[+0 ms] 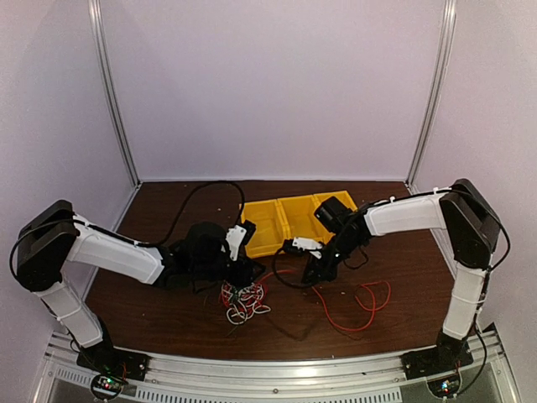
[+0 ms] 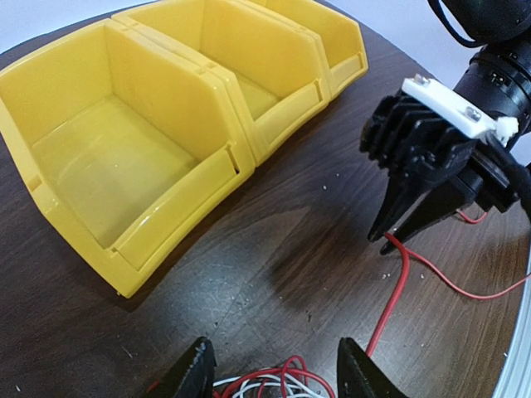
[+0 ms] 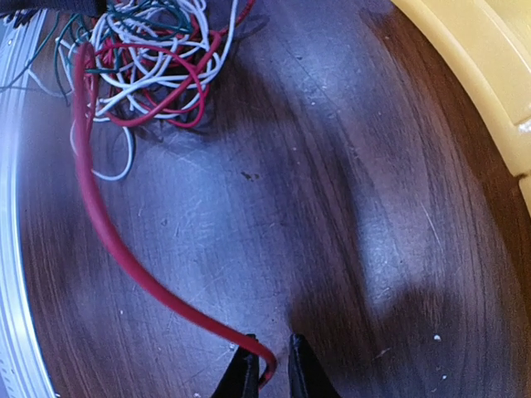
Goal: Untangle the cables
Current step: Pick up the untangled cable from the center of the board, then pick up the untangled cable, then place the untangled cable in the bin.
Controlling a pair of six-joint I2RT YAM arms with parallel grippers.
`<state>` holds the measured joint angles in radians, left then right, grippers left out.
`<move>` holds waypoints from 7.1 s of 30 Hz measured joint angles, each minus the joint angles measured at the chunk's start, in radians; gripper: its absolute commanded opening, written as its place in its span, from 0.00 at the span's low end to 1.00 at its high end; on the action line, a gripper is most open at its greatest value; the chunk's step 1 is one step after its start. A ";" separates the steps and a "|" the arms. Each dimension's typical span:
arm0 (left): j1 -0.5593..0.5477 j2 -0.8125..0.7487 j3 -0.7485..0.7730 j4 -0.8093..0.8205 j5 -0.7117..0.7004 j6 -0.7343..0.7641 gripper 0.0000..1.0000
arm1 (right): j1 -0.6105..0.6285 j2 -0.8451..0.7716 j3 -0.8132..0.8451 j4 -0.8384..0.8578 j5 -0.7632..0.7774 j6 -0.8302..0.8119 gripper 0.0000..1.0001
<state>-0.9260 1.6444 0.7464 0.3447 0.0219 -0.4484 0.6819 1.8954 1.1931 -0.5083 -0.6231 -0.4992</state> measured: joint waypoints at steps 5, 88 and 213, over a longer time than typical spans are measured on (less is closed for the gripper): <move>0.002 0.000 -0.005 0.002 0.001 -0.002 0.51 | 0.000 -0.009 0.029 -0.023 -0.006 0.002 0.00; -0.199 0.727 0.412 0.782 0.154 0.086 0.59 | -0.338 -0.684 0.336 0.013 0.097 0.228 0.00; 0.101 0.099 0.410 0.074 -0.023 0.105 0.00 | -0.286 -0.037 0.436 0.071 0.056 0.333 0.54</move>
<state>-0.8253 1.7435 1.1564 0.4187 -0.0006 -0.3435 0.3954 1.8580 1.6287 -0.4377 -0.5667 -0.1658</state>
